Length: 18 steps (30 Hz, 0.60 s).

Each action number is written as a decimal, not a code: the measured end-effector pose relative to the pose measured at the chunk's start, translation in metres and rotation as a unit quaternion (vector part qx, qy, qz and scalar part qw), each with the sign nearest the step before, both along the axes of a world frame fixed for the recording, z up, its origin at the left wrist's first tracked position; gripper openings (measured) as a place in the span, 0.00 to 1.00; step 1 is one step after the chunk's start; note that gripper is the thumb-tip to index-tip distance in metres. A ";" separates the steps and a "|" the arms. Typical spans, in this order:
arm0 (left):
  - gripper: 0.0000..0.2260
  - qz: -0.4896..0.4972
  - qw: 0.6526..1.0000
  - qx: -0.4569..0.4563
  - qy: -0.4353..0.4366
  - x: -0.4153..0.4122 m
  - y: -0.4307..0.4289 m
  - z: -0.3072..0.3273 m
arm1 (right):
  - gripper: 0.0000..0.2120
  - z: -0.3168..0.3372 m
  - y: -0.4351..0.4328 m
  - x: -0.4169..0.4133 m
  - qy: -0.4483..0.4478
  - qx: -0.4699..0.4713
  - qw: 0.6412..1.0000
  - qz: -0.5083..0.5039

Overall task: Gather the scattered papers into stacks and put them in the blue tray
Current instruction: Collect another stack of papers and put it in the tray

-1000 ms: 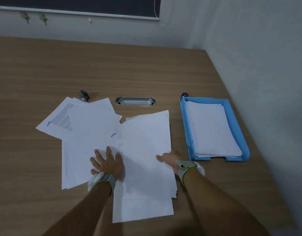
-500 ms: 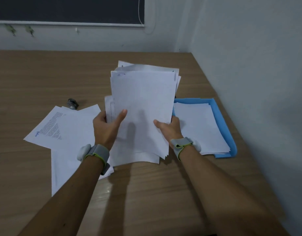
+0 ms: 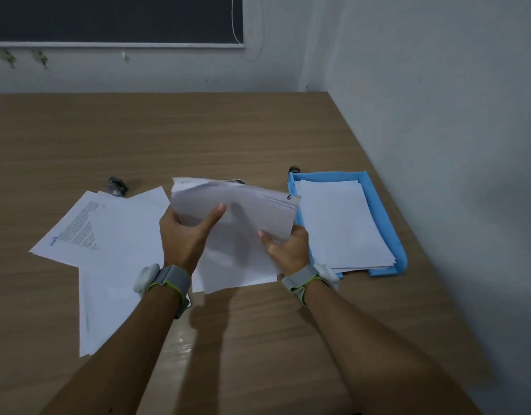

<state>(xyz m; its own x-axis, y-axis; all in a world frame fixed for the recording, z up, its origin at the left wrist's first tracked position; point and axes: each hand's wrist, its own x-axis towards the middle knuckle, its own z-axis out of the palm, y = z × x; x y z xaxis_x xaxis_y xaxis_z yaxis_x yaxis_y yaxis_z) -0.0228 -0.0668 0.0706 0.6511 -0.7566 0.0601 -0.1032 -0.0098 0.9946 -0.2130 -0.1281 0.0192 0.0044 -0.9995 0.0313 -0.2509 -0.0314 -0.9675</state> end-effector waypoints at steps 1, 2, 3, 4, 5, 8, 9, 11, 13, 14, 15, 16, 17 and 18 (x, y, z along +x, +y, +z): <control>0.32 0.004 1.000 -0.007 -0.004 -0.002 -0.003 0.005 | 0.12 0.004 -0.003 0.002 -0.001 -0.013 1.000 0.000; 0.31 0.006 1.000 -0.015 -0.006 -0.003 -0.005 0.010 | 0.11 0.009 -0.007 0.006 -0.005 -0.024 1.000 0.001; 0.30 0.005 1.000 -0.024 -0.002 -0.006 -0.008 0.015 | 0.10 0.013 -0.011 0.007 -0.008 -0.036 0.999 -0.004; 0.29 0.006 0.999 -0.037 0.001 -0.007 -0.011 0.021 | 0.10 0.021 -0.015 0.011 -0.012 -0.050 0.999 -0.011; 0.27 0.010 0.999 -0.050 0.005 -0.010 -0.014 0.025 | 0.10 0.028 -0.018 0.013 -0.019 -0.067 0.997 -0.020; 0.24 0.041 0.996 -0.076 -0.008 -0.009 -0.017 0.035 | 0.10 0.042 -0.022 0.019 -0.056 -0.098 0.993 -0.034; 0.25 0.045 0.996 -0.076 -0.011 -0.008 -0.016 0.033 | 0.11 0.041 -0.021 0.019 -0.062 -0.100 0.993 -0.033; 0.27 0.040 0.998 -0.050 -0.025 -0.004 -0.010 0.022 | 0.11 0.032 -0.015 0.015 -0.049 -0.089 0.995 -0.017; 0.26 0.020 0.999 0.013 -0.044 0.000 -0.001 0.004 | 0.09 0.017 -0.007 0.009 -0.021 -0.061 0.998 -0.003; 0.26 0.008 0.998 0.039 -0.052 0.003 0.003 -0.004 | 0.09 0.010 -0.004 0.007 -0.018 -0.046 0.999 0.002; 0.26 -0.004 0.997 0.053 -0.057 0.005 0.007 -0.010 | 0.10 0.006 -0.003 0.006 -0.018 -0.035 0.999 0.004; 0.28 -0.011 0.996 0.058 -0.062 0.006 0.008 -0.013 | 0.10 0.003 -0.002 0.006 -0.013 -0.031 0.999 0.002; 0.28 -0.014 0.996 0.059 -0.071 0.008 0.007 -0.014 | 0.09 0.004 -0.003 0.007 -0.005 -0.034 0.999 0.000; 0.27 -0.012 0.995 0.059 -0.082 0.009 0.005 -0.012 | 0.07 0.006 -0.004 0.009 -0.002 -0.038 0.999 0.003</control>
<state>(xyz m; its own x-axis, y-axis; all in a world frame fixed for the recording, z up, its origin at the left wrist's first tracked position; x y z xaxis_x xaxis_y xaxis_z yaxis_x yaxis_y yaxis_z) -0.0139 -0.0617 0.0587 0.6215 -0.7799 0.0745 -0.2659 -0.1206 0.9564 -0.2044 -0.1325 0.0252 0.0102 -0.9943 0.1064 -0.2464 -0.1057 -0.9634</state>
